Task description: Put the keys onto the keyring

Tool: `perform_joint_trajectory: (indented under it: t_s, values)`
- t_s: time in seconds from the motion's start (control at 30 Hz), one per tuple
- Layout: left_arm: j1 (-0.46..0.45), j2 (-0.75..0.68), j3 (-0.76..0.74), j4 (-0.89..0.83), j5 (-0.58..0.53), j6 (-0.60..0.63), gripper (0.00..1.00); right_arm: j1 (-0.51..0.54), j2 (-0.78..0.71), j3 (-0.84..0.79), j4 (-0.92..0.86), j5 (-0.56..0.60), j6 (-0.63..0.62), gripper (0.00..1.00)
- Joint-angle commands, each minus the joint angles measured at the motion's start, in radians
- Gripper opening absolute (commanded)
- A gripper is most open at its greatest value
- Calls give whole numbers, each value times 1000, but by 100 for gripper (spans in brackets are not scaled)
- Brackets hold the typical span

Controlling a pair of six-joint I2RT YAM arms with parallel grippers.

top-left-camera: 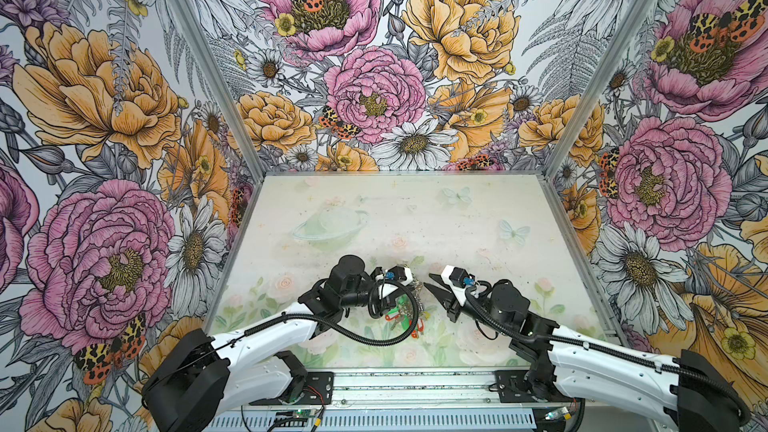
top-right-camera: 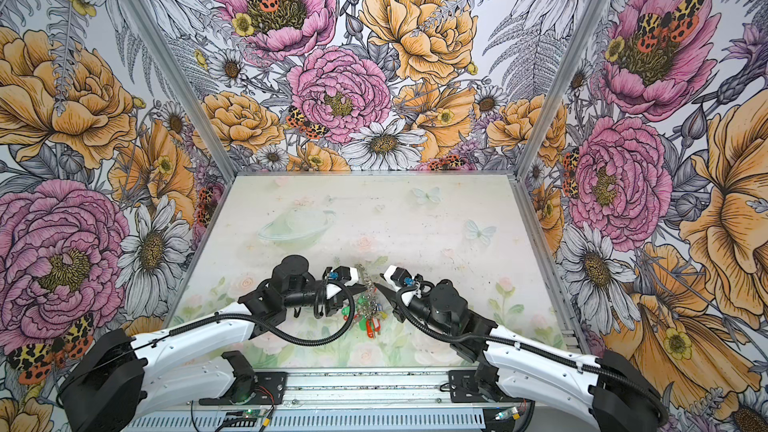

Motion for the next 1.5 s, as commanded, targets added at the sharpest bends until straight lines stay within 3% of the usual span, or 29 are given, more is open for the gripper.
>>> perform_joint_trajectory:
  t_s: [0.0,0.23,0.7,1.2,1.47]
  values:
    - [-13,-35,6,-17,86,79,0,-17,-32,66,-217,-151,-83,28]
    - [-32,-57,2,-37,113,116,0,-22,27,159,-323,-268,-118,29]
    - [-42,-65,-2,-46,115,130,0,-28,67,200,-377,-305,-123,25]
    - [-42,-45,5,-47,130,122,0,-30,103,210,-356,-314,-105,15]
    - [-43,-37,7,-48,132,120,0,-29,127,215,-346,-321,-95,3]
